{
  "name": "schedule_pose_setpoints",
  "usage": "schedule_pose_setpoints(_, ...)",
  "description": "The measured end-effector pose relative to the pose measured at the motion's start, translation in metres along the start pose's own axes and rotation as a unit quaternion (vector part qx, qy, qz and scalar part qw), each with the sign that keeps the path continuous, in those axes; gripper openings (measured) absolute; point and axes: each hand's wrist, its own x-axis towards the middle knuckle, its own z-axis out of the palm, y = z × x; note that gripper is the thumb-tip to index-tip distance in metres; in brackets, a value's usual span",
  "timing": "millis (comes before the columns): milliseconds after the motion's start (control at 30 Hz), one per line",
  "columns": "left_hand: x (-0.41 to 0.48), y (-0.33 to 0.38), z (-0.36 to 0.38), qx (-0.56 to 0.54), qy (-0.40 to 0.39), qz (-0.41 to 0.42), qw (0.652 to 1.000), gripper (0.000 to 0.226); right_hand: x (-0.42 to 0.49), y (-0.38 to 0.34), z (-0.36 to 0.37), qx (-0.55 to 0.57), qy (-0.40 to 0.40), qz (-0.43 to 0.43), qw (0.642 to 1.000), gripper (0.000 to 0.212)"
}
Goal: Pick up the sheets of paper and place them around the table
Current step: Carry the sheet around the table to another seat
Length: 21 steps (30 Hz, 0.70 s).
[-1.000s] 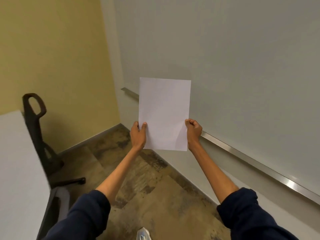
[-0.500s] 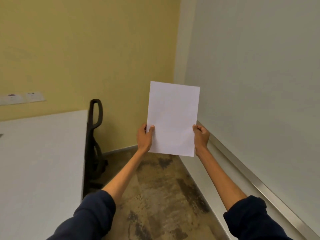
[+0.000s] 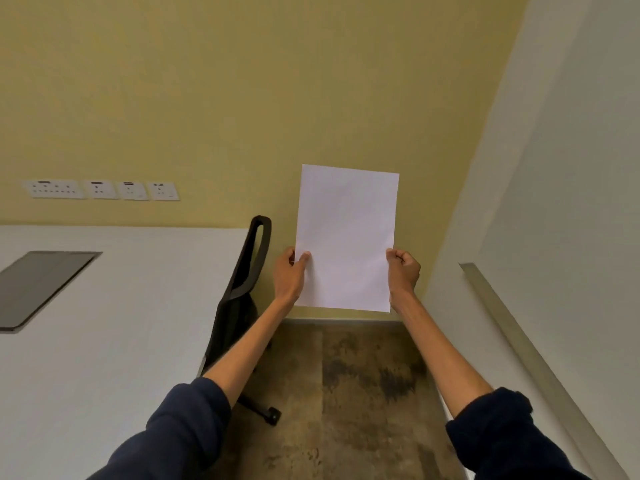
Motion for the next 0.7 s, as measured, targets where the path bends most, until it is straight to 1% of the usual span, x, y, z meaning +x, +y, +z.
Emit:
schedule_pose_setpoints(133,0.067,-0.004,0.002,-0.017,0.06,-0.012,0.998,0.023,0.068,-0.008,0.068,-0.006,-0.059,-0.011,0.998,0.006)
schedule_pose_setpoints(233,0.102,-0.016,-0.01,-0.012,0.108,-0.029,0.994,0.018,0.097,-0.002,0.122,-0.012,-0.108,-0.004,0.994,0.008)
schedule_pose_setpoints(333,0.141,-0.025,-0.028,-0.012,0.168,-0.048,0.984,0.028,0.119,0.006,0.179,-0.021,-0.158,0.0,0.987,0.006)
schedule_pose_setpoints(433,0.175,-0.04,-0.048,-0.001,0.208,-0.055,0.977,0.034,0.133,0.018,0.233,-0.021,-0.206,0.013,0.978,0.004)
schedule_pose_setpoints(533,0.212,-0.06,-0.074,0.003,0.26,-0.066,0.963,0.038,0.145,0.031,0.299,-0.031,-0.254,0.019,0.967,0.005)
schedule_pose_setpoints(700,0.266,-0.098,-0.123,0.0,0.363,-0.106,0.926,0.032,0.148,0.058,0.412,-0.056,-0.342,0.04,0.937,0.013)
